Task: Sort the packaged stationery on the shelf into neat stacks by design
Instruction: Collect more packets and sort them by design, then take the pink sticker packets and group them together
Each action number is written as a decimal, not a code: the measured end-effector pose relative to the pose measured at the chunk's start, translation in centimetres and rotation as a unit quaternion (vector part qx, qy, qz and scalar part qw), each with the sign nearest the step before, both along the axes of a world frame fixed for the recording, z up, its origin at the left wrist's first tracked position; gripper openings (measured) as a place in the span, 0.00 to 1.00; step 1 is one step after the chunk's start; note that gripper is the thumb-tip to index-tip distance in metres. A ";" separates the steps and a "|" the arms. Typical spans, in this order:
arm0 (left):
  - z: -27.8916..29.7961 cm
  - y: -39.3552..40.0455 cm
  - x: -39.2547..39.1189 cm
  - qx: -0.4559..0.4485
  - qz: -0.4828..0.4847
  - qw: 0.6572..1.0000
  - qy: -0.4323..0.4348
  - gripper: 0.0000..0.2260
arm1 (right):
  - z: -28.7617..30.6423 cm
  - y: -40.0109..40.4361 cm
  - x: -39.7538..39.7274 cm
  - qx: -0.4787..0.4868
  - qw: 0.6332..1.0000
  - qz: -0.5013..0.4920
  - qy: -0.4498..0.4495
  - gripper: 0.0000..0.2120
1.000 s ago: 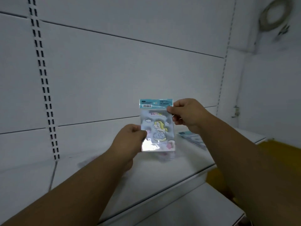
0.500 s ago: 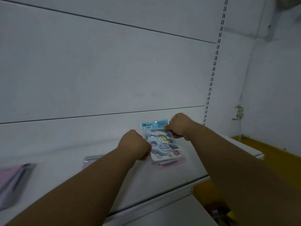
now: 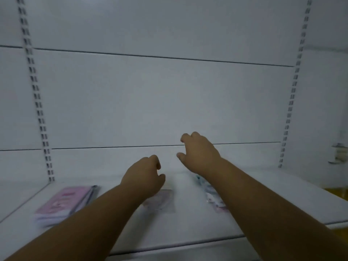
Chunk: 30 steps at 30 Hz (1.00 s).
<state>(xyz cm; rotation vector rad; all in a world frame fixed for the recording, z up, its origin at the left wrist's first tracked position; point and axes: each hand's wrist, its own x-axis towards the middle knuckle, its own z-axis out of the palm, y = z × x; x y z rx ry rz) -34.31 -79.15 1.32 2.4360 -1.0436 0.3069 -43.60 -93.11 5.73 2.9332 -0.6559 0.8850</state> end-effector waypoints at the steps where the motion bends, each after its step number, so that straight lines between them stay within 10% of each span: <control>1: 0.2 2.4 1.0 0.001 0.020 1.000 -0.010 0.12 | 0.6 2.5 1.0 -0.011 1.000 0.029 -0.004 0.21; 19: -1.9 55.9 11.7 0.035 0.296 0.954 -0.036 0.20 | 2.6 52.7 17.4 -0.009 0.948 0.319 0.003 0.22; 30: -4.4 65.5 24.5 0.006 0.311 0.950 -0.022 0.17 | 0.6 63.8 29.8 -0.010 0.944 0.330 0.021 0.21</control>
